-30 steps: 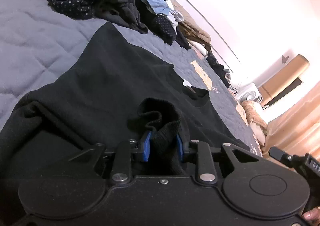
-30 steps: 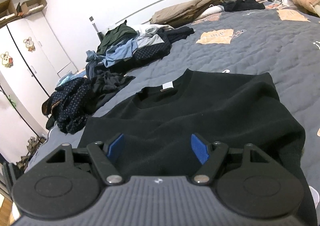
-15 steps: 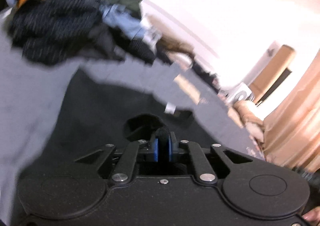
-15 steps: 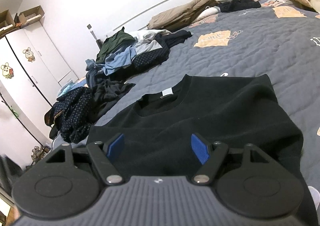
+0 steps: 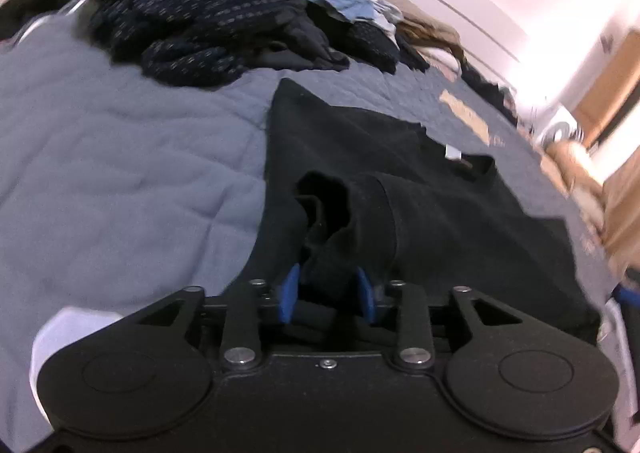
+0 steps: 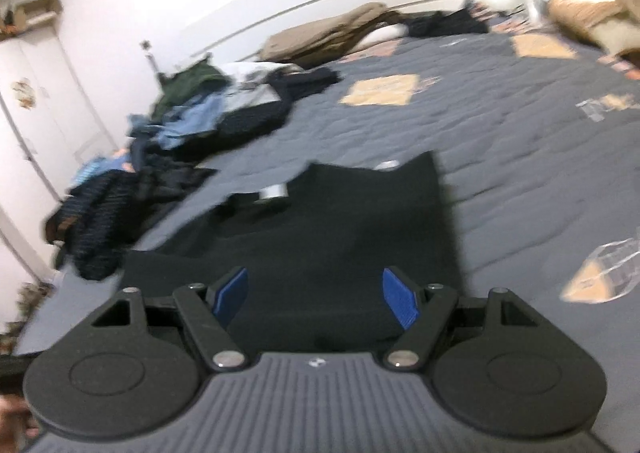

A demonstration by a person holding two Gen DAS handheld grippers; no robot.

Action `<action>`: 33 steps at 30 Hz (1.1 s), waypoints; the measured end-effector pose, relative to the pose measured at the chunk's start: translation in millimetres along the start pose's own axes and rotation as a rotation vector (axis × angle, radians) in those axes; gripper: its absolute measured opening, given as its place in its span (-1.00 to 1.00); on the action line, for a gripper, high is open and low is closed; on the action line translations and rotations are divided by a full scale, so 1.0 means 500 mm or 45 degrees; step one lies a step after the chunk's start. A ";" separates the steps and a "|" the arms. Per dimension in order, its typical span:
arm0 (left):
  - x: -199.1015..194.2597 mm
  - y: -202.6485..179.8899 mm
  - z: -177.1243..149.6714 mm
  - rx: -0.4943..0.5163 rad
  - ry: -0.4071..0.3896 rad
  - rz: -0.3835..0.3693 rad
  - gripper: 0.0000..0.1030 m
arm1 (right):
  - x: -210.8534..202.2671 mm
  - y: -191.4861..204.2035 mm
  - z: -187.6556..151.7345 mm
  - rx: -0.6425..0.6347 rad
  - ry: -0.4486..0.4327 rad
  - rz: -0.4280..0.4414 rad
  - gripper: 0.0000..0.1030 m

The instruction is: Fold clothes

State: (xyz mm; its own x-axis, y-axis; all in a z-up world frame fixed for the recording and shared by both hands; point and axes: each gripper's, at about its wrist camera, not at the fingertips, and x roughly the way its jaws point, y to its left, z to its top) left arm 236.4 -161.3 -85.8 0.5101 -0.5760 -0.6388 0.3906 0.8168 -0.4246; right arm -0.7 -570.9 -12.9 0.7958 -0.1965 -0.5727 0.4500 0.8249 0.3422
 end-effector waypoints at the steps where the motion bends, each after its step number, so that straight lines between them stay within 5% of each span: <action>1: -0.007 0.001 0.000 -0.020 -0.010 -0.009 -0.22 | -0.004 -0.016 0.003 0.022 0.002 -0.021 0.43; 4: -0.031 -0.017 0.021 0.019 -0.065 0.008 0.08 | -0.017 -0.061 0.006 0.082 -0.008 -0.083 0.43; 9: -0.040 -0.048 0.056 0.042 -0.101 -0.036 0.13 | -0.012 -0.071 -0.012 -0.067 0.022 -0.173 0.43; 17: -0.014 -0.107 0.024 0.086 -0.007 -0.127 0.16 | 0.015 -0.043 -0.064 -0.488 0.141 -0.258 0.43; 26: 0.029 -0.165 -0.025 0.164 0.088 -0.173 0.16 | 0.065 -0.096 -0.098 -0.555 0.204 -0.451 0.43; 33: 0.026 -0.168 -0.030 0.165 0.101 -0.174 0.16 | 0.055 -0.134 -0.091 -0.517 0.197 -0.480 0.51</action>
State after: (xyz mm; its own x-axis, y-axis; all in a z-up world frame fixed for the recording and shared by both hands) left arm 198.8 -236.9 -68.1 0.3858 -0.6725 -0.6315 0.5498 0.7173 -0.4280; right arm -27.7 -607.4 -85.6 0.5283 -0.4616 -0.7126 0.4747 0.8565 -0.2028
